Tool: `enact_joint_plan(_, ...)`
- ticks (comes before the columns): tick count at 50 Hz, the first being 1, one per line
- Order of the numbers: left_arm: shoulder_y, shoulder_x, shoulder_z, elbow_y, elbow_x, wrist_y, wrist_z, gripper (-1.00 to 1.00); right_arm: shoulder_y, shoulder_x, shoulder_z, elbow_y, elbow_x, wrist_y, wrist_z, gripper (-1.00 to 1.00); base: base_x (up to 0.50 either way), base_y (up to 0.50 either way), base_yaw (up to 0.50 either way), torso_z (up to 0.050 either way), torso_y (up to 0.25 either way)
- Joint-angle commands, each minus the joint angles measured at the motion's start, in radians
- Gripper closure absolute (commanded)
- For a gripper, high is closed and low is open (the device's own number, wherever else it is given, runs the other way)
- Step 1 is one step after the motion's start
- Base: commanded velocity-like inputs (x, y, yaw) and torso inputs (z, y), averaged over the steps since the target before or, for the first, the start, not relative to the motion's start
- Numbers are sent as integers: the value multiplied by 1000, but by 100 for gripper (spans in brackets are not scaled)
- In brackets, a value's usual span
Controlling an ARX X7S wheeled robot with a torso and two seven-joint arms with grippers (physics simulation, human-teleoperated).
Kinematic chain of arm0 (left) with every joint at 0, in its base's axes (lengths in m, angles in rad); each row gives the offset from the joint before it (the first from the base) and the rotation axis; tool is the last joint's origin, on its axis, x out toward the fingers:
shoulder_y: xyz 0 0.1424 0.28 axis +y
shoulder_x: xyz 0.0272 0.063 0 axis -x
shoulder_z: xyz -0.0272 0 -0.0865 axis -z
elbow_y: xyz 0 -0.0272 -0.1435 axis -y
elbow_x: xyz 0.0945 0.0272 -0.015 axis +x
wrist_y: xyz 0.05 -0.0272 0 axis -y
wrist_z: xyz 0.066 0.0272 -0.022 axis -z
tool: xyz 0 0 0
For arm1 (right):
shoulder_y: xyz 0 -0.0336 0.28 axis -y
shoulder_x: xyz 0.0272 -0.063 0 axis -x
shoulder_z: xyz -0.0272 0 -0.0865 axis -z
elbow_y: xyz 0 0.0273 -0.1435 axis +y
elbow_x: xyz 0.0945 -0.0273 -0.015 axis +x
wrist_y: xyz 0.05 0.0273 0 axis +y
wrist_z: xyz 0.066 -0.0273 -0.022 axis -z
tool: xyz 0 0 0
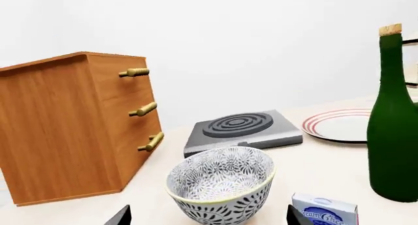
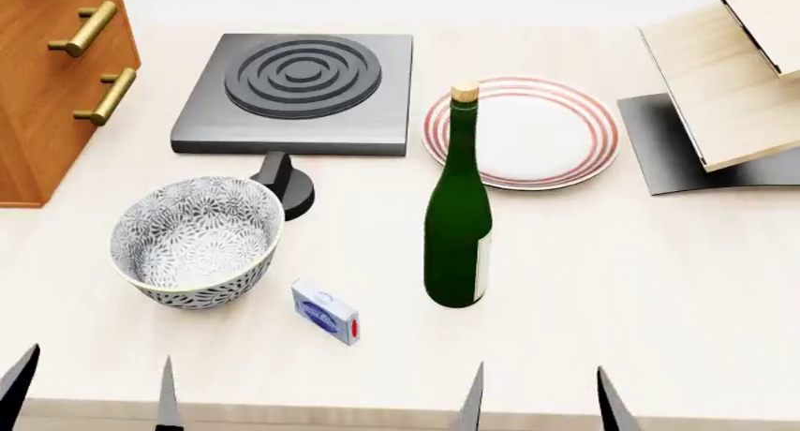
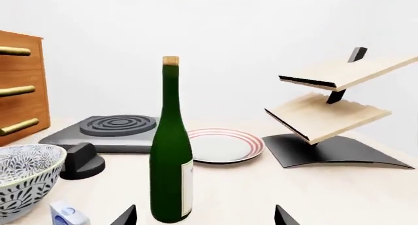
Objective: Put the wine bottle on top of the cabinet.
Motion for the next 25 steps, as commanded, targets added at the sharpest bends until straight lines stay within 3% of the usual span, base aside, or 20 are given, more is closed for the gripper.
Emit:
enact_joint_plan(1, 4, -17, 13, 315, 39, -161, 2, -100, 5, 26, 1, -342, 12, 168, 36, -100, 0, 0, 0, 0, 0)
enact_joint_plan(10, -24, -21, 53, 575, 111, -327, 20, -100, 50, 40, -34, -614, 11, 354, 54, -100, 0, 0, 0, 0, 0)
enact_joint_plan(25, -60, -23, 95, 736, 148, -447, 39, -100, 81, 58, -47, -712, 29, 433, 74, -100, 0, 0, 0, 0, 0)
